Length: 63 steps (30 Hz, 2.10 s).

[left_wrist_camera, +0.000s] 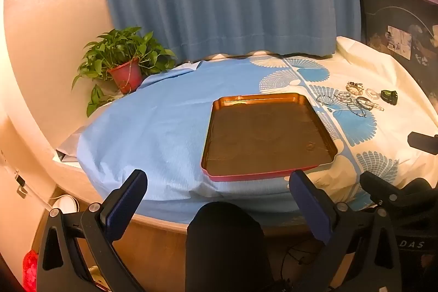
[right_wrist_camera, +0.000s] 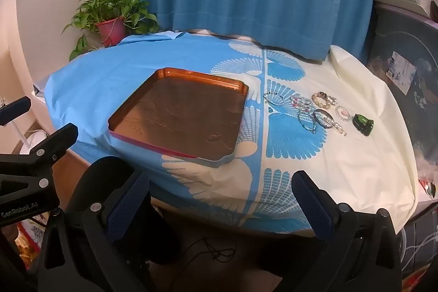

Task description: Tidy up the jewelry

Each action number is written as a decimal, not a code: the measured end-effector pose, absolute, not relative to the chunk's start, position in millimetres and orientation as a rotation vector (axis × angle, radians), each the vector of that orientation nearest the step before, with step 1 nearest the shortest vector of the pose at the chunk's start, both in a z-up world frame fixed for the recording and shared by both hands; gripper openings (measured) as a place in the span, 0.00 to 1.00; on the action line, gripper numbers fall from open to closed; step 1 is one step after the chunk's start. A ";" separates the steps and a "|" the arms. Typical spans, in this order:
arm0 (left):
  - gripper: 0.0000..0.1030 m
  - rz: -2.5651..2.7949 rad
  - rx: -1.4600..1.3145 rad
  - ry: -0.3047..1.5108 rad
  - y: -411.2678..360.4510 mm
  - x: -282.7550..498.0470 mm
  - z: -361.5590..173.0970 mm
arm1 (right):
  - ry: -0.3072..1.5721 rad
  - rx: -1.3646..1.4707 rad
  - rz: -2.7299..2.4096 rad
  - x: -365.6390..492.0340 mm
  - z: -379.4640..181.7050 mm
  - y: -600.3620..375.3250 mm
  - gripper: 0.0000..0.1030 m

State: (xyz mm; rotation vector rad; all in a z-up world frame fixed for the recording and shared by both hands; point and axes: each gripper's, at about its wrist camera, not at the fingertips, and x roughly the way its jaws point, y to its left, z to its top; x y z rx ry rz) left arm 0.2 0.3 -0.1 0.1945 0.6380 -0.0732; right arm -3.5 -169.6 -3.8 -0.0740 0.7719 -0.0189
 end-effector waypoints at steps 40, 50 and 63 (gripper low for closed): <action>1.00 -0.070 0.199 0.639 -3.0 -3.3 -3.7 | 0.779 -0.070 -0.017 -9.9 -8.6 -166.1 1.00; 1.00 -0.072 0.196 0.639 -3.3 -4.8 -3.1 | 0.779 -0.074 -0.016 -10.0 -7.9 -165.5 1.00; 1.00 -0.075 0.196 0.634 -0.6 -7.2 4.5 | 0.777 -0.081 -0.016 -13.8 -7.8 -164.9 1.00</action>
